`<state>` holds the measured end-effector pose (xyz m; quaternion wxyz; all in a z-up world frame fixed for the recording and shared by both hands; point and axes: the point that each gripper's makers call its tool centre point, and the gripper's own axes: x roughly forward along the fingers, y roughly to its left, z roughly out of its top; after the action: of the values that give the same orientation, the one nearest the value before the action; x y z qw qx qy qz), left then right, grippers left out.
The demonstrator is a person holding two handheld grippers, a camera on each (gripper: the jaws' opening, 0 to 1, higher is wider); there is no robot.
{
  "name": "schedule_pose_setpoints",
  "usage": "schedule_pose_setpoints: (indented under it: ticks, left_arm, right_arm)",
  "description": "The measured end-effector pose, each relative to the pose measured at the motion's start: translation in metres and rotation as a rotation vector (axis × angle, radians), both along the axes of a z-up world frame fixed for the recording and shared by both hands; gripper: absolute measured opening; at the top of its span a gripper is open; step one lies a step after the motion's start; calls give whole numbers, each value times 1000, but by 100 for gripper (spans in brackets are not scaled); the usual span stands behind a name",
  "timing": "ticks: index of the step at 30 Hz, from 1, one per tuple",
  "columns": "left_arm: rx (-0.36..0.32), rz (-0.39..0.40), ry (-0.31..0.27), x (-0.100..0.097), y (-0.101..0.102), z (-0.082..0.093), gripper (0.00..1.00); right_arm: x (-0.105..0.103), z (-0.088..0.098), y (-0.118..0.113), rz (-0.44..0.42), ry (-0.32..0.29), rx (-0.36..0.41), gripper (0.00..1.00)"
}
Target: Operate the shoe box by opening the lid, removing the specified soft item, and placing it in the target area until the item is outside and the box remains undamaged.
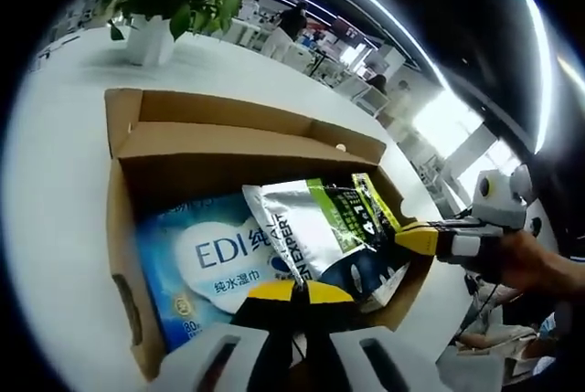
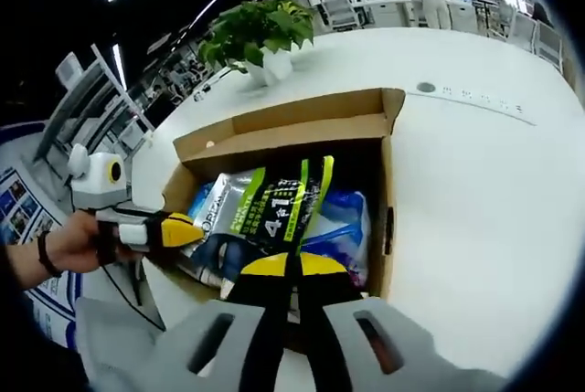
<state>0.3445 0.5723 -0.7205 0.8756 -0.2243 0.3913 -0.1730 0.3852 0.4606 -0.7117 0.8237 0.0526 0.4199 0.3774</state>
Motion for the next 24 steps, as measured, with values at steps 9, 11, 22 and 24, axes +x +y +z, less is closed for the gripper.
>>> schedule_pose_setpoints:
  ticks: [9, 11, 22, 24]
  left_arm:
    - [4, 5, -20, 0, -1, 9, 0]
    - [4, -3, -34, 1, -3, 13, 0]
    - [4, -51, -83, 10, -21, 36, 0]
    - [6, -62, -91, 12, -25, 40, 0]
  right_arm:
    - [-7, 0, -4, 14, -1, -10, 0]
    - [-8, 2, -7, 8, -2, -11, 0]
    - [-4, 22, -26, -64, -12, 33, 0]
    - [-4, 25, -31, -78, -14, 42, 0]
